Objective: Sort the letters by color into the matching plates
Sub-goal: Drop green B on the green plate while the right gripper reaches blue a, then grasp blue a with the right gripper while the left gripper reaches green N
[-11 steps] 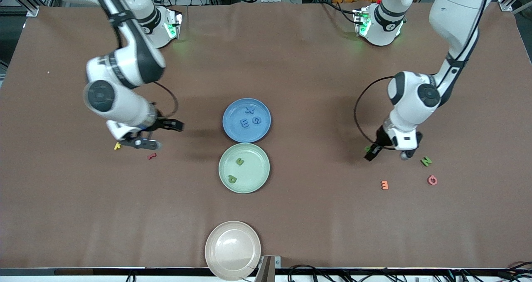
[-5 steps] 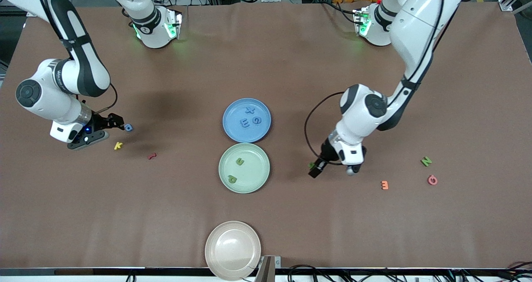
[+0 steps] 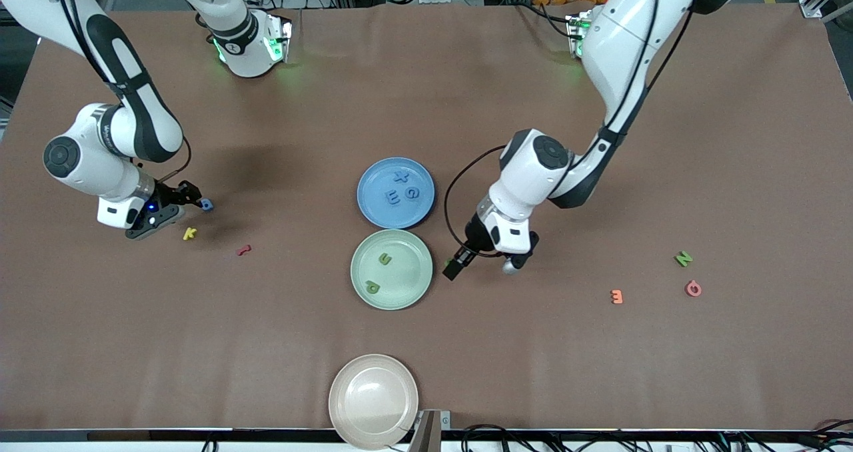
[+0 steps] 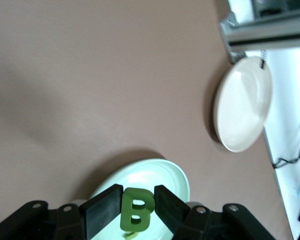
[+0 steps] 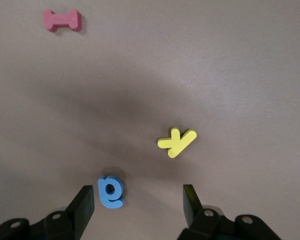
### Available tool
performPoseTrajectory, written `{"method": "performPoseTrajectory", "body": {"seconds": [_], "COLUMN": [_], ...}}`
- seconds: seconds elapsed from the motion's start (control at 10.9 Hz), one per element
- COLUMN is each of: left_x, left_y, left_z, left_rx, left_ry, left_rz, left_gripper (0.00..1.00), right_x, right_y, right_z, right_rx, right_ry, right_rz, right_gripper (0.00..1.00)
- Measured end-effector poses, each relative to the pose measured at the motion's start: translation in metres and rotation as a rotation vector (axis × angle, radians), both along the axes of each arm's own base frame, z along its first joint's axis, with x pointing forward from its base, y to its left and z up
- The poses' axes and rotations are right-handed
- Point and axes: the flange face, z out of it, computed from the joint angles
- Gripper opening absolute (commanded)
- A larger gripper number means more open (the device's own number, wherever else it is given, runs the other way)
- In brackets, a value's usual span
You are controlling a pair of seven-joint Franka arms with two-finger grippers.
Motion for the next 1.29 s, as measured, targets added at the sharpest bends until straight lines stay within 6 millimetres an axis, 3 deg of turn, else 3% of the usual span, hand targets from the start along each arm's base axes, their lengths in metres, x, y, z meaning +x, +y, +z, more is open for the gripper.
{"method": "performPoseTrajectory", "body": {"seconds": [0.28,0.37,0.46,0.64,0.73,0.83,0.92,1.01,1.1,1.29], "left_x": [-0.021,-0.031,-0.038,-0.042,-0.038,-0.034,-0.032,-0.029,-0.024,-0.005], "left_y": [-0.053,-0.066,-0.076,-0.080,-0.077,-0.073,-0.070,-0.065,-0.051,-0.001], "left_z": [-0.019,-0.024,-0.027,-0.027,-0.028,-0.027,-0.028,-0.030,-0.037,-0.056], "left_rx": [0.016,0.023,0.027,0.034,0.044,0.049,0.053,0.064,0.092,0.203], "left_ry": [-0.070,-0.083,-0.090,-0.098,-0.106,-0.112,-0.114,-0.113,-0.106,-0.030], "left_rz": [-0.067,-0.085,-0.100,-0.109,-0.104,-0.098,-0.094,-0.088,-0.074,-0.025], "left_gripper": [0.00,0.22,0.99,1.00,1.00,1.00,1.00,1.00,1.00,1.00], "right_x": [-0.011,-0.017,-0.024,-0.034,-0.037,-0.039,-0.040,-0.039,-0.038,-0.037], "right_y": [0.003,0.005,0.006,0.009,0.009,0.010,0.010,0.009,0.009,0.009], "right_z": [-0.015,-0.023,-0.030,-0.038,-0.040,-0.041,-0.042,-0.040,-0.039,-0.037], "right_rx": [-0.001,-0.002,0.000,0.002,0.002,0.002,0.000,-0.002,-0.004,-0.004], "right_ry": [-0.024,-0.030,-0.027,-0.015,-0.018,-0.019,-0.027,-0.040,-0.049,-0.054], "right_rz": [0.007,0.007,0.008,0.008,0.008,0.008,0.008,0.008,0.025,0.045], "right_gripper": [0.76,0.74,0.73,0.68,0.60,0.44,0.14,0.00,0.00,0.00]}}
